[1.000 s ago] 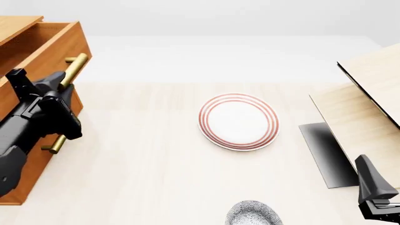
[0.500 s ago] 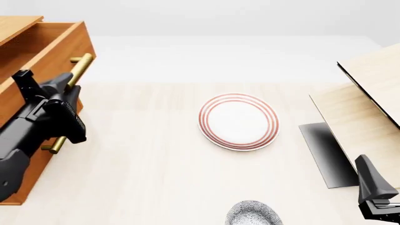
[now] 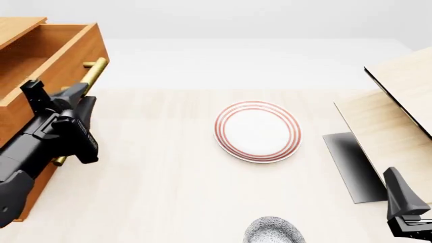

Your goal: Open the top drawer of the cabinet and put the bowl in it.

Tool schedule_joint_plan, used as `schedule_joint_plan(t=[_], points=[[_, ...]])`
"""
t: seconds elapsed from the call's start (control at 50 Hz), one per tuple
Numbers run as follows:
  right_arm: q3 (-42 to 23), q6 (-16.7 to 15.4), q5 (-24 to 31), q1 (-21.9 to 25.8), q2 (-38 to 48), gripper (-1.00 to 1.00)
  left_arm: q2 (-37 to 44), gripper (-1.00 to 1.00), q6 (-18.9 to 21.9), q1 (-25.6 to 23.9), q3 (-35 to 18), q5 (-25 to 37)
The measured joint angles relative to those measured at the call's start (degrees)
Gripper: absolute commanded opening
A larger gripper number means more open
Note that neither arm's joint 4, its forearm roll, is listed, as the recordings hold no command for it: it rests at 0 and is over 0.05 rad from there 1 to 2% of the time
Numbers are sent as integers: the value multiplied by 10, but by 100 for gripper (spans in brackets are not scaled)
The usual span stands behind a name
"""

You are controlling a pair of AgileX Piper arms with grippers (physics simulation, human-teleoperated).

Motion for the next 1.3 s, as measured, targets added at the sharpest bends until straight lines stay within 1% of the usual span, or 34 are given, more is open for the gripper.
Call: schedule_joint_plan(t=[0.12,0.14,0.54,0.62,0.72,0.86,1.0,1.12,1.2,1.3], points=[[0,0,0,0,0,100,-5,-100,2,-12,5,-2],[0,0,0,0,0,100,-5,100,2,-14,5,-1],[0,0,0,0,0,100,-27,100,12,-93,43,-32],[0,0,0,0,0,100,-31,100,8,-108,46,-29],[0,0,0,0,0,100,-53,100,-12,-120,42,-3],[0,0,0,0,0,100,-101,100,-86,-131,3,91],[0,0,0,0,0,100,-137,100,-182,-135,-61,205],[0,0,0,0,0,100,-141,100,-284,-143,-137,304],[0,0,0,0,0,100,-127,100,-362,-159,-198,364],[0,0,0,0,0,100,-109,100,-449,-170,-265,427]])
